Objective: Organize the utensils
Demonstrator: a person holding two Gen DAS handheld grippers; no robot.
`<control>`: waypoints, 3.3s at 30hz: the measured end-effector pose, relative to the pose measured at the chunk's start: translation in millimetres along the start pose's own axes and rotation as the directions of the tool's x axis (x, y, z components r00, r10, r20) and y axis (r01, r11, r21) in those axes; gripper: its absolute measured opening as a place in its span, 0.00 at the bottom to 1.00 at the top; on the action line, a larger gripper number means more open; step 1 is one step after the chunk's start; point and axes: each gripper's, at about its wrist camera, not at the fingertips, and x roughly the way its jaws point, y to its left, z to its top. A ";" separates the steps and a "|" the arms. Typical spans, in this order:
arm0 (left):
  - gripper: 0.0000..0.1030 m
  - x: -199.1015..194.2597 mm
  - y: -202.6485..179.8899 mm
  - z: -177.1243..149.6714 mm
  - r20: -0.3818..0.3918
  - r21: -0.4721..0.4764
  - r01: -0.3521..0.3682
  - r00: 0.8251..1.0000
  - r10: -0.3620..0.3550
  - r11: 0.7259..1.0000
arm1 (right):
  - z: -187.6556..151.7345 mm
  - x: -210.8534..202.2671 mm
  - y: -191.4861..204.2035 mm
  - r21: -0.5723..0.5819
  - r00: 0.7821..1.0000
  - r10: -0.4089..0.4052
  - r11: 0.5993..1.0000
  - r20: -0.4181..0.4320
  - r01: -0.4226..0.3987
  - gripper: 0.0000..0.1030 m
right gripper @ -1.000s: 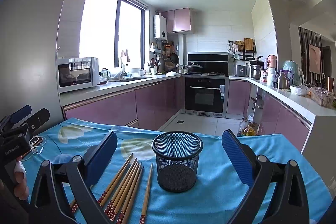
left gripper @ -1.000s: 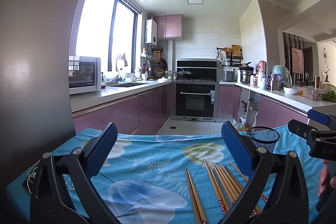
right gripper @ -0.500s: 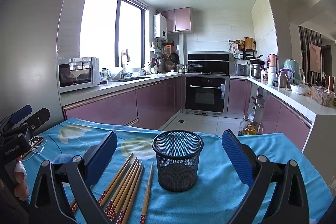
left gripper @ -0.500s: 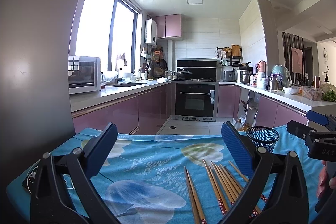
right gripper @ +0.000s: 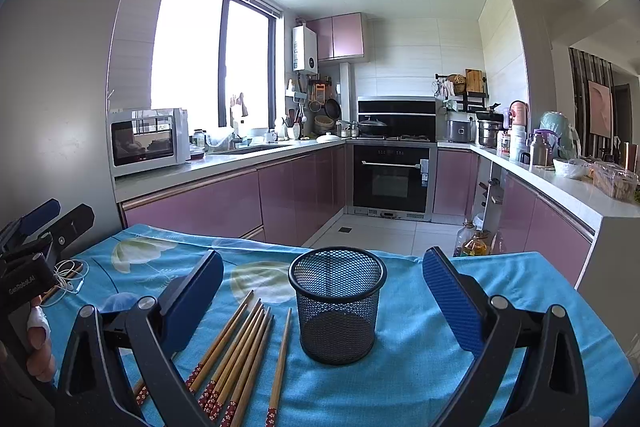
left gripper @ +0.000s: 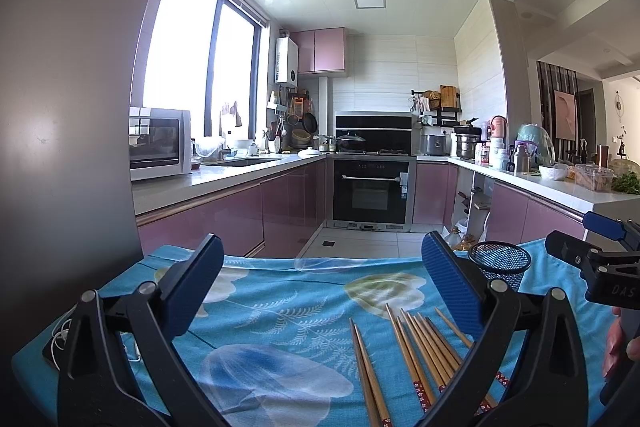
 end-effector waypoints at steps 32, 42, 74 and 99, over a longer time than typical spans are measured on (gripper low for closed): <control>0.95 1.7 -4.7 -3.3 0.000 0.004 0.003 1.000 -0.003 1.000 | -1.6 1.1 0.1 0.006 1.000 0.002 1.000 -0.005 -0.002 0.94; 0.95 2.8 -7.2 -2.9 -0.004 0.007 0.003 1.000 -0.003 1.000 | -2.3 1.4 -0.8 0.010 1.000 0.004 1.000 -0.010 -0.004 0.94; 0.95 24.8 -3.8 -15.2 -0.182 0.061 0.041 0.983 -0.029 0.997 | -23.8 25.2 2.2 0.032 0.959 0.147 0.989 -0.243 -0.144 0.90; 0.59 124.6 -19.4 -98.1 -0.692 0.078 0.249 0.710 -0.127 0.965 | -74.1 106.1 29.0 0.044 0.760 0.191 0.977 -0.621 -0.210 0.29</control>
